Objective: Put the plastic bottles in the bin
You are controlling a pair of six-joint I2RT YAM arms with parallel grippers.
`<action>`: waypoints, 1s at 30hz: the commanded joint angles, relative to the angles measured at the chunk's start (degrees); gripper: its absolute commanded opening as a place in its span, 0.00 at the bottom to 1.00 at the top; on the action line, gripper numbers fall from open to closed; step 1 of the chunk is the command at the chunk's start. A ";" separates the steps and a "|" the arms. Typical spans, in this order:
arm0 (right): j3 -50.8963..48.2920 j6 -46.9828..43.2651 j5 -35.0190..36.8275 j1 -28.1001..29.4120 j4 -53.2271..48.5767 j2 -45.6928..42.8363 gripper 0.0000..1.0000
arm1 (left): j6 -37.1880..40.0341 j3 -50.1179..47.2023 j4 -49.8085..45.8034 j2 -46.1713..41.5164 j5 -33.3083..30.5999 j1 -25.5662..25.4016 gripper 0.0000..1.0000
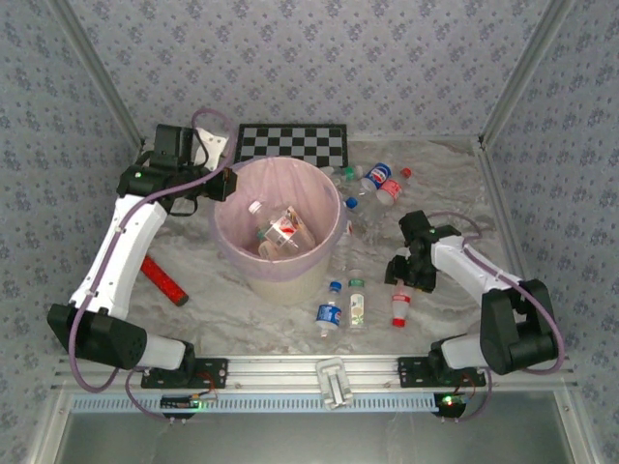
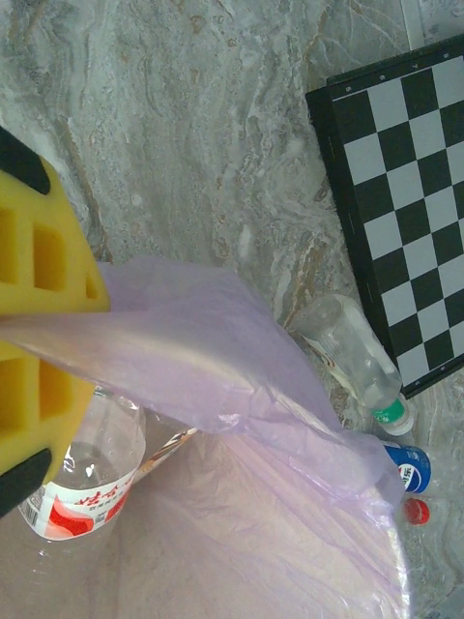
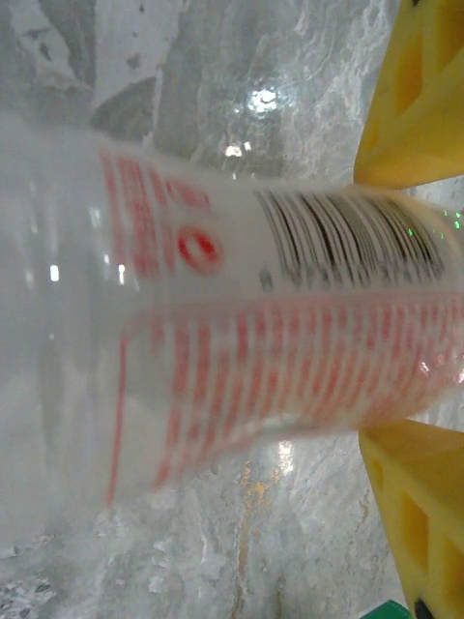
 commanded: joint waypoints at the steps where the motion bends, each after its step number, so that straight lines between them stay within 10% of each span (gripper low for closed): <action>1: 3.47 0.68 2.78 -0.36 -5.83 -3.44 0.60 | -0.58 -1.79 -3.20 -0.28 2.23 -0.73 0.00; 15: 33.76 0.51 -12.17 0.06 -13.95 -8.39 0.51 | -0.45 -2.68 -2.64 -1.11 2.76 -0.72 0.00; 30: 65.85 -1.42 -19.72 16.51 -7.79 7.09 0.48 | -0.81 -3.12 -1.76 -2.25 3.29 -0.72 0.00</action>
